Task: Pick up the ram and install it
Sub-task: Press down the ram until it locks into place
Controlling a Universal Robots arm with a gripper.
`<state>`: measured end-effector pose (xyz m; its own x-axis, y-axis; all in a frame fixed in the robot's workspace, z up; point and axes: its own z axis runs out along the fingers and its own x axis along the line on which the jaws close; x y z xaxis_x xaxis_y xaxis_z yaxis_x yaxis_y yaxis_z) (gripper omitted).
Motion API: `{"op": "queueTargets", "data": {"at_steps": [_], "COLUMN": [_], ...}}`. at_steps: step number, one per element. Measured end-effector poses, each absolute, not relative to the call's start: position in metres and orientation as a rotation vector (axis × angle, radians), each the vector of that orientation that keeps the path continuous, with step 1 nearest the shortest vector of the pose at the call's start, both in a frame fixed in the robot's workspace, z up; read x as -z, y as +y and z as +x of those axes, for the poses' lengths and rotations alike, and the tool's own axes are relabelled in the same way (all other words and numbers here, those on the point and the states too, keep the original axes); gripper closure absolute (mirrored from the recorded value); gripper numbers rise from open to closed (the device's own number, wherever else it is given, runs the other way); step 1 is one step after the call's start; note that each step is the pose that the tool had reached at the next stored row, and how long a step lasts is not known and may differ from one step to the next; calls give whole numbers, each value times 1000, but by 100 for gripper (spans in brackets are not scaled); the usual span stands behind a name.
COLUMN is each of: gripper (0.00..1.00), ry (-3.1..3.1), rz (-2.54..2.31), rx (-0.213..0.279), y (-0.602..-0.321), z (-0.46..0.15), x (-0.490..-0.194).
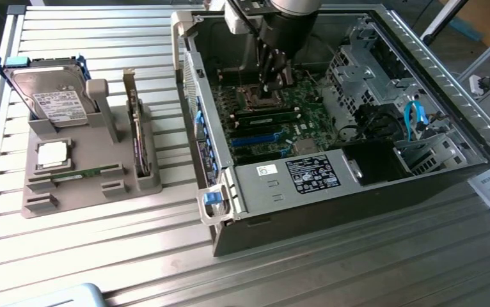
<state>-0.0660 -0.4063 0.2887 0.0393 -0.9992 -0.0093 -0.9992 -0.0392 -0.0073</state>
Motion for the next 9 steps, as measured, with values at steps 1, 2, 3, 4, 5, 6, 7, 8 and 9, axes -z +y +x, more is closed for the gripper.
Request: {"op": "queueTargets", "data": {"at_steps": [1,2,3,4,5,6,7,8,9], "gripper": [90,90,90,90,90,90,90,90,90], "ry": [2170,2169,2169,2170,2170,2170,2170,2170,2170], "rz": [-2256,-2256,-2257,-2257,-2257,-2257,-2257,-2257,-2257], "rx": [-2,-3,-3,-3,-3,-4,-5,-5,-5], "y": [-406,-406,-406,-406,-406,-406,-406,-406,-406], "z": [-65,-60,-55,-48,-44,-37,-30,-24,-20], "x": [-289,-289,-289,-289,-289,-289,-289,-289,-289]}}
